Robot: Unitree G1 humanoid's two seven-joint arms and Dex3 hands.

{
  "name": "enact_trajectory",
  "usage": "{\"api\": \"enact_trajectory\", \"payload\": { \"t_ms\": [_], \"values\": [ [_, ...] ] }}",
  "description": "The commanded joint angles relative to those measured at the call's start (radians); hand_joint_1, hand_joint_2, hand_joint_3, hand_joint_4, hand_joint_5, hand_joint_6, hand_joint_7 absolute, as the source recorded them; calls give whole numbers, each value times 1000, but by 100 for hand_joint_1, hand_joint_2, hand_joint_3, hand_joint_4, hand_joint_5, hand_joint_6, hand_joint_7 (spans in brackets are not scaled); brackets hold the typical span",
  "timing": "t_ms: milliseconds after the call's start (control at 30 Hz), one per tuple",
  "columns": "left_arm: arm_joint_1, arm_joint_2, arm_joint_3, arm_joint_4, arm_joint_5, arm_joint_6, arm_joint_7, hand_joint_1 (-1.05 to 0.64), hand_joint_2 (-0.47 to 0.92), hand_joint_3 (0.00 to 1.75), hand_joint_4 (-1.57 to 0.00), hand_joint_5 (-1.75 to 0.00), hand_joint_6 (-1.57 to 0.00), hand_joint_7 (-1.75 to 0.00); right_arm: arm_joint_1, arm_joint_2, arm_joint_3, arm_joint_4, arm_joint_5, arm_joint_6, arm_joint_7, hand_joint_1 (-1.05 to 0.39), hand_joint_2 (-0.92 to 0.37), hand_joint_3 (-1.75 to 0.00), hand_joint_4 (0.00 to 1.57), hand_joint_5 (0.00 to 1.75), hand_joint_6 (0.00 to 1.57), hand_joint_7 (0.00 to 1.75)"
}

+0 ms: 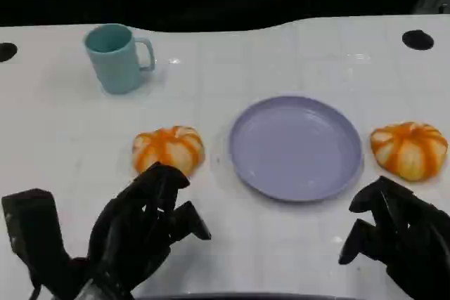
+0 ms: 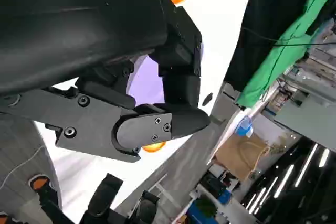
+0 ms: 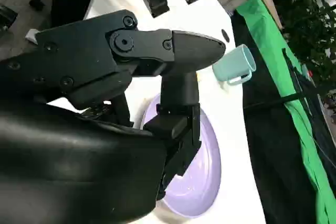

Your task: Grasp the bread from the table and place it into the plate.

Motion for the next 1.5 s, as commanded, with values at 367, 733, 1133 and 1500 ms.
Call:
{"api": "enact_trajectory", "payload": {
  "t_ms": [367,733,1133,1500],
  "values": [
    [-4,12,3,3,3,-7,-1,-56,92,53,-81,-175,-53,-175,-7,-8,-6,0,6,4,1,-42,-92,-45,66,175,52,160],
    [-7,16,4,8,2,-11,-11,-56,92,53,-81,-175,-54,-175,-9,-7,-4,-1,4,9,-5,-42,-92,-44,66,175,53,160],
    [-26,104,-82,44,242,-276,-59,-52,92,24,-51,-135,-43,-82,-11,4,3,8,-2,-1,-9,-43,-92,-43,65,175,52,160],
    [-73,260,-154,33,590,-517,-17,-53,92,4,-19,-100,-50,-24,-20,9,13,12,-13,-2,-17,-42,-92,-45,63,175,51,159]
  ]
}}
